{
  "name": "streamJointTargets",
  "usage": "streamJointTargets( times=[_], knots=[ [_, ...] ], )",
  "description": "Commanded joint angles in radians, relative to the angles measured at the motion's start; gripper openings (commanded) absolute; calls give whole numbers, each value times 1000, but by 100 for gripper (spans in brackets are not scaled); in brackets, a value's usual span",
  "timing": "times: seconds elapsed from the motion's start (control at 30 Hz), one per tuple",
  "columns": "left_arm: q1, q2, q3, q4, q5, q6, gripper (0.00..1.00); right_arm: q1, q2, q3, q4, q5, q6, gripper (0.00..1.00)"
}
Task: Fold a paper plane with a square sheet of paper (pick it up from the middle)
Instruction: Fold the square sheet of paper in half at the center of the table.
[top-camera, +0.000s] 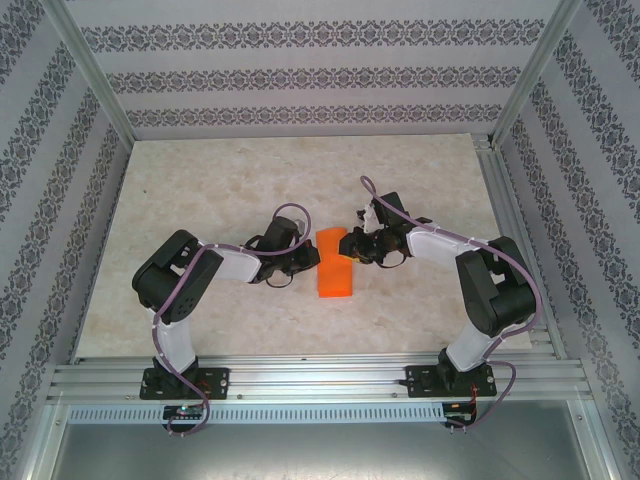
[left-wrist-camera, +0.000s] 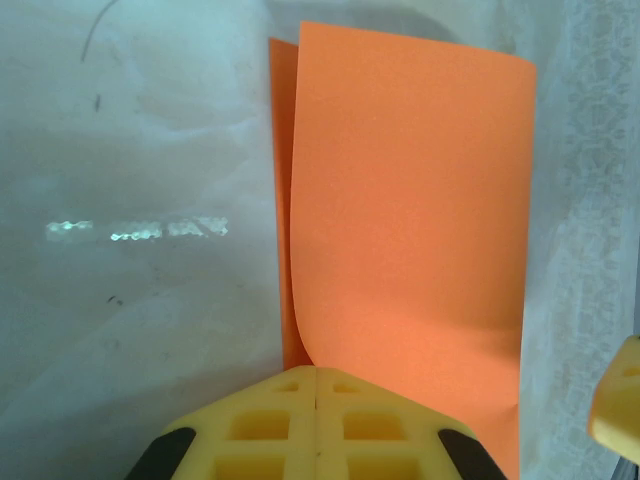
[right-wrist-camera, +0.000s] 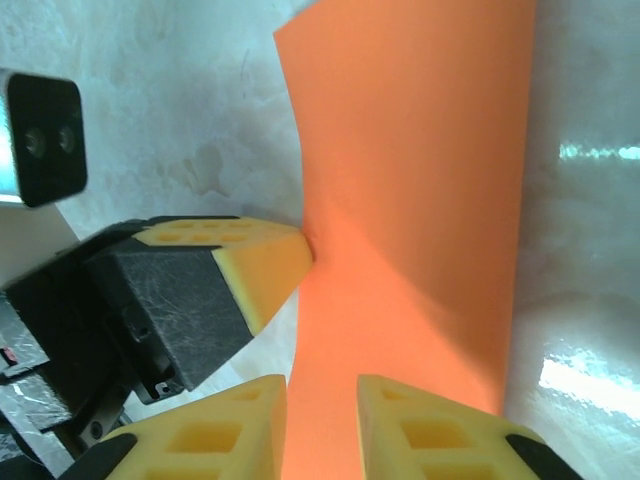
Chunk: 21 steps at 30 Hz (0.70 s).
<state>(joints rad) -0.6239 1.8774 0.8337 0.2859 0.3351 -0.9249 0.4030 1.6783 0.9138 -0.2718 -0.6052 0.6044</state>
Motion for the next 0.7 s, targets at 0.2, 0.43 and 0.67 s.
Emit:
streamJointTargets(
  times=[0.2, 0.43, 0.67],
  knots=[
    [-17, 63, 30, -24, 17, 40, 2, -21, 18, -17, 14, 21, -18, 25],
    [-16, 65, 27, -29, 13, 40, 2, -38, 74, -43, 40, 28, -28, 26],
    [-16, 76, 26, -27, 16, 34, 2, -46, 78, -38, -9, 73, -50, 26]
  ],
)
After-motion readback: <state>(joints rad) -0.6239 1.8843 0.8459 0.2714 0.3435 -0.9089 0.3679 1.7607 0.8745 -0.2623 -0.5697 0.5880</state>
